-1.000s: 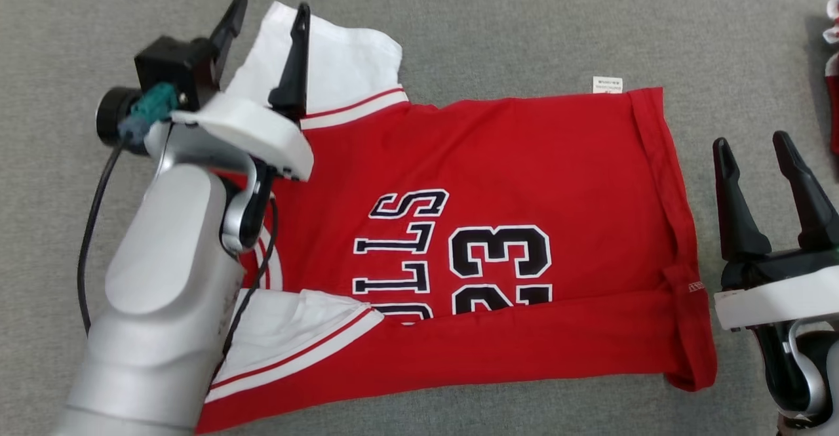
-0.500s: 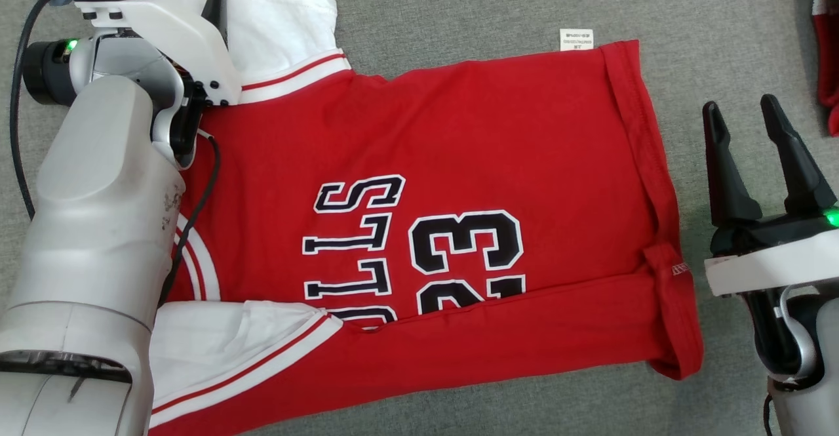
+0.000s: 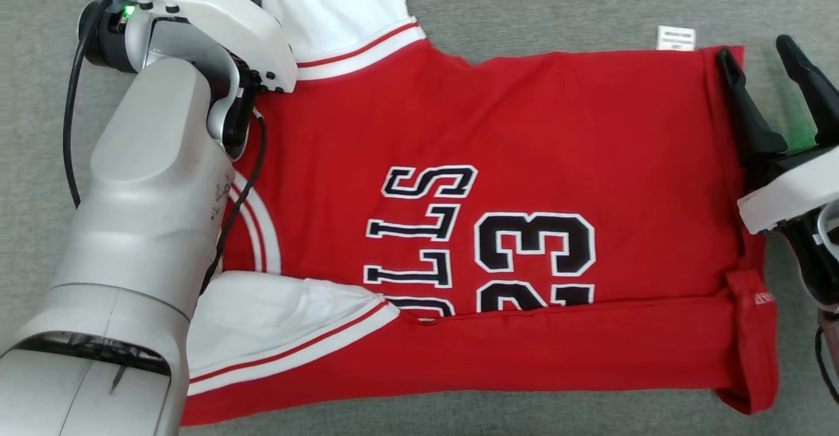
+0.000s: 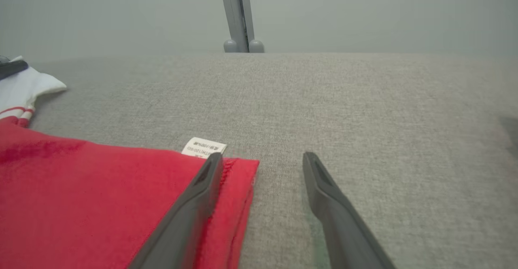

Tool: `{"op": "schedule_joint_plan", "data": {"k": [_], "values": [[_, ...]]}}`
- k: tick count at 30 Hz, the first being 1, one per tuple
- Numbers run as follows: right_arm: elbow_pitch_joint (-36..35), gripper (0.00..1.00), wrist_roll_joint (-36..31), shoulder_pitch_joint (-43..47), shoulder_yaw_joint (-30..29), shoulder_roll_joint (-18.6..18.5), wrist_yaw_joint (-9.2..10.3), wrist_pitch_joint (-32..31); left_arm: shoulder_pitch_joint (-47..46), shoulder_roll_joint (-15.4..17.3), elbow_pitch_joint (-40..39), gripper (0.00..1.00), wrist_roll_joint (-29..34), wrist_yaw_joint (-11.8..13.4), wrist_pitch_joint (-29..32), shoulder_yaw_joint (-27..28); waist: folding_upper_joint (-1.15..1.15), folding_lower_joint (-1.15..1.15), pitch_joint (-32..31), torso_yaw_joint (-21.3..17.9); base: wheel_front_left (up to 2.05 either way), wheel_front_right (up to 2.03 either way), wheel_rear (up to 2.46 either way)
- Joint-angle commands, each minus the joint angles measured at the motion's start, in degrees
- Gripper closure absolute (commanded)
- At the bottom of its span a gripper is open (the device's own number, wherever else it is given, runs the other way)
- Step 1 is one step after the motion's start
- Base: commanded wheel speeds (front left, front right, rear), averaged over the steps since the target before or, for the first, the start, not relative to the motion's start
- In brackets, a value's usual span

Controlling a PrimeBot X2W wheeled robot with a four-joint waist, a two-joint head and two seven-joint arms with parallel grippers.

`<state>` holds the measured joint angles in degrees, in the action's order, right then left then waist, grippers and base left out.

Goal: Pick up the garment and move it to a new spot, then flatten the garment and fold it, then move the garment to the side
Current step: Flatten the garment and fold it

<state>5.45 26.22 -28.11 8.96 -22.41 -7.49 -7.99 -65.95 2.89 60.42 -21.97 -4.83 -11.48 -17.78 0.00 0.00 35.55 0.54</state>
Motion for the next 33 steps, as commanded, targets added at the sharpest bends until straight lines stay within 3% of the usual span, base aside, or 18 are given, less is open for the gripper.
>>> {"op": "schedule_joint_plan", "data": {"k": [1, 3, 4, 5, 14, 19, 27, 33], "values": [[0.5, 0.18, 1.1, -0.7, 0.6, -0.9, -0.01, -1.4, 0.0, 0.3, 0.2, 1.00, -0.6, -0.1, -0.5, -0.5, 0.00, 0.00, 0.1, 1.0, 0.00, 0.00, 0.00], [1.3, 0.64, 2.1, -1.2, 1.7, -2.2, -0.01, -3.8, -0.1, 0.2, -0.3, 1.00, -1.0, -0.5, -1.1, -1.1, 0.00, 0.00, 0.0, 1.4, 0.00, 0.00, 0.00], [1.3, 0.64, 2.1, -1.2, 1.7, -2.2, -0.01, -3.8, -0.1, 0.2, -0.3, 1.00, -1.0, -0.5, -1.1, -1.1, 0.00, 0.00, 0.0, 1.4, 0.00, 0.00, 0.00], [1.4, 1.00, 2.6, -1.3, 2.1, -2.6, 0.00, -4.5, -0.1, 0.2, -0.6, 1.00, -1.2, -0.5, -1.4, -1.4, 0.00, 0.00, -0.1, 1.5, 0.00, 0.00, 0.00], [0.6, 1.00, 3.6, -3.0, 0.5, -4.1, 0.01, -0.4, 2.1, 0.1, -6.0, 1.00, -3.8, 0.4, -3.3, -3.1, 0.00, 0.00, -1.6, 2.1, 0.00, 0.00, 0.00], [1.2, 1.00, 3.4, -1.8, -0.8, -3.9, 0.01, 2.0, 5.6, 0.3, -13.5, 1.00, -3.5, 1.4, -3.7, -1.6, 0.00, 0.00, -3.5, 2.7, 0.00, 0.00, 0.00], [-0.3, 1.00, 6.2, 3.8, -1.7, -1.8, 0.00, 3.9, 21.3, 1.0, -33.9, 1.00, -2.1, 2.9, -3.7, 3.2, 0.00, 0.00, -7.5, 3.0, 0.00, 0.00, 0.00], [-2.1, 1.00, 3.8, 11.6, -2.5, -0.8, -0.01, 4.5, 36.9, 1.7, -46.8, 1.00, -3.0, 4.1, -3.7, 4.8, 0.00, 0.00, -11.5, 2.9, 0.00, 0.00, 0.00]]}}
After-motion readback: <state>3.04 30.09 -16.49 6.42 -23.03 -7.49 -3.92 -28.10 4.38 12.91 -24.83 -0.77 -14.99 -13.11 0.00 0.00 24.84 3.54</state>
